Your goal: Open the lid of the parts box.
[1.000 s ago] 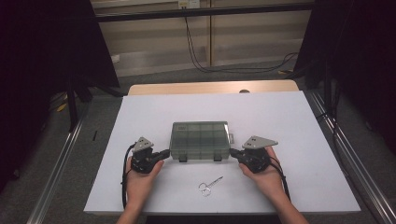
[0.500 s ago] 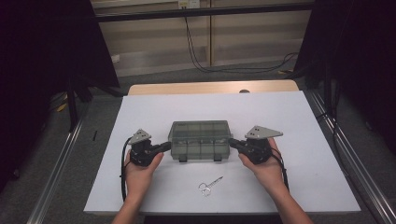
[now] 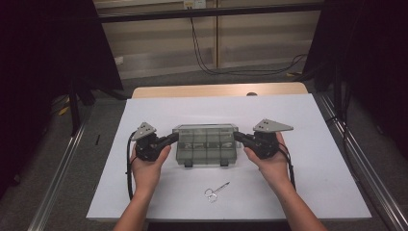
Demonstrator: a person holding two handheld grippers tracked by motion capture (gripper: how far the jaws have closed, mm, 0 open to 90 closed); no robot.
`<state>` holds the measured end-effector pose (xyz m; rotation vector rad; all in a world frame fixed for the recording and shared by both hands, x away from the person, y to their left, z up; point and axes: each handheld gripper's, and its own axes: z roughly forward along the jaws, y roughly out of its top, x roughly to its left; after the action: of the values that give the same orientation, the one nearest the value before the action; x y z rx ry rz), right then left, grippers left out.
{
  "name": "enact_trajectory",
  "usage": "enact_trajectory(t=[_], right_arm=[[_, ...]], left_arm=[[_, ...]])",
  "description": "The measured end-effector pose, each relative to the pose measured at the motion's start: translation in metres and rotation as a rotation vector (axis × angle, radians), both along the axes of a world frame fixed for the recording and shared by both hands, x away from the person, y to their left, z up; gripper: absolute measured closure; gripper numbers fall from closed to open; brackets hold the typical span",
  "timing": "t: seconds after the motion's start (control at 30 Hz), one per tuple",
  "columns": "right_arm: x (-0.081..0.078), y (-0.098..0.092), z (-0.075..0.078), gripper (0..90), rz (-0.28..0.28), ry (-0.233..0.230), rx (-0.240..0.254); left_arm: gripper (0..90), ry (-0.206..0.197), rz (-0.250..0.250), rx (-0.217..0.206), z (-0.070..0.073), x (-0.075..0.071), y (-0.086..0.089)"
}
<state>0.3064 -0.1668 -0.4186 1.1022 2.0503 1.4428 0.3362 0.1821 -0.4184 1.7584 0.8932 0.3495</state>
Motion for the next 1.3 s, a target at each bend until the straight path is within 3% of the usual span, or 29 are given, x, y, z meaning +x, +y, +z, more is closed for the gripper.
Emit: enact_trajectory(t=[0.2,0.27,0.4,0.57,0.67,0.73,0.83,0.9,0.93,1.03,1.13,1.2,1.3], right_arm=[[0.013,0.004,0.005,90.0,-0.015,-0.021,0.005],[0.018,0.005,0.007,90.0,-0.02,-0.025,0.015],[0.026,0.006,0.011,90.0,-0.031,-0.026,0.013],[0.032,0.006,0.017,90.0,-0.041,-0.035,0.016],[0.035,0.004,0.02,90.0,-0.042,-0.035,0.02],[0.037,0.004,0.022,90.0,-0.049,-0.034,0.026],[0.041,0.002,0.023,90.0,-0.042,-0.04,0.024],[0.042,0.002,0.023,90.0,-0.046,-0.04,0.029],[0.043,0.002,0.024,90.0,-0.048,-0.037,0.034],[0.045,0.001,0.025,90.0,-0.046,-0.042,0.035],[0.05,0.0,0.026,90.0,-0.053,-0.043,0.044],[0.052,0.0,0.026,90.0,-0.054,-0.04,0.04],[0.054,0.0,0.027,90.0,-0.061,-0.042,0.043]], left_arm=[[89.7,-0.048,0.023,-0.017,0.003,0.006,-0.004],[84.6,-0.063,0.043,-0.016,0.003,0.01,-0.006],[85.6,-0.071,0.053,-0.015,0.005,0.019,-0.005],[78.6,-0.083,0.032,-0.017,0.006,0.021,-0.003],[76.4,-0.093,0.008,-0.041,0.007,0.019,0.0],[65.9,-0.101,-0.002,-0.051,0.007,0.019,0.005],[49.4,-0.079,0.022,-0.088,0.005,0.024,0.013],[33.2,-0.064,0.038,-0.074,0.005,0.026,0.014],[33.2,-0.054,0.051,-0.08,0.004,0.029,0.013],[0.9,-0.009,0.073,-0.095,0.0,0.039,0.012],[0.0,0.003,0.061,-0.081,-0.002,0.048,0.01],[7.0,-0.007,0.073,-0.013,-0.004,0.055,0.007],[21.3,-0.013,0.088,-0.008,-0.006,0.059,0.005]])
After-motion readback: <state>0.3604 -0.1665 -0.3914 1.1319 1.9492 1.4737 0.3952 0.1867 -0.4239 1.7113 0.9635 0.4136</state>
